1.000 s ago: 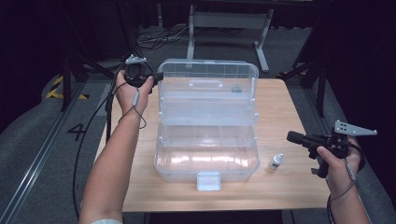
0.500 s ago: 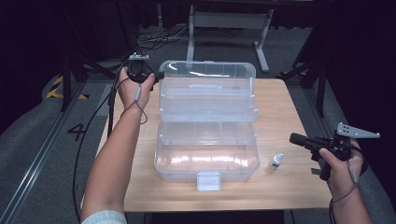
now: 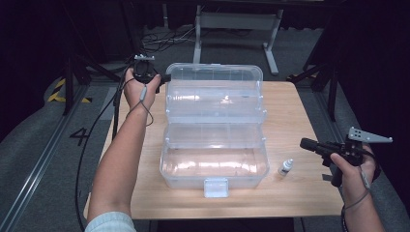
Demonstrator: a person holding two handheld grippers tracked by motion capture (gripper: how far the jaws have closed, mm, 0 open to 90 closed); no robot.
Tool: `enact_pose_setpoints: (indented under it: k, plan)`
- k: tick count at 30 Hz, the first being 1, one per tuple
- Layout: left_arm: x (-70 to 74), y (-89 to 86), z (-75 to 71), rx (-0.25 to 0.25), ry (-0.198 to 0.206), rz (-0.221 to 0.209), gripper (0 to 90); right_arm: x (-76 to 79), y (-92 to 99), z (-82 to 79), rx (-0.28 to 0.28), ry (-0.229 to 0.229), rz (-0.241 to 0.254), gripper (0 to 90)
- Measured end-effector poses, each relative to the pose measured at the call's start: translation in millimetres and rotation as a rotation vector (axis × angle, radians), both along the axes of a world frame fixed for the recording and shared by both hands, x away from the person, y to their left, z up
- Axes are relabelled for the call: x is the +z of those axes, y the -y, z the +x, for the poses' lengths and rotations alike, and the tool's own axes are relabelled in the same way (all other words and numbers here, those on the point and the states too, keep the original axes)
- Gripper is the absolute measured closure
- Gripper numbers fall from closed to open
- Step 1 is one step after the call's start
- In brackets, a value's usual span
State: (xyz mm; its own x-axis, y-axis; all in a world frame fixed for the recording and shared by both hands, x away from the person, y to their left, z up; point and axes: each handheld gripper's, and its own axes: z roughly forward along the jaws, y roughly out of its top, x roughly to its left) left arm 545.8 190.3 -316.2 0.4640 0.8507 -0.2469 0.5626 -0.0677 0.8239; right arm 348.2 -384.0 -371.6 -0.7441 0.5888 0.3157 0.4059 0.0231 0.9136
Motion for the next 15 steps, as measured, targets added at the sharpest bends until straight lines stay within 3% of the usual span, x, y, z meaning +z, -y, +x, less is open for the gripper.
enact_pose_setpoints:
  k: [15]
  plan:
    - [-8.1, -2.8, 9.3, 0.0, -0.032, -0.028, 79.6, -1.9, 0.0, 2.3, 0.003, -0.007, 0.0, 85.8]
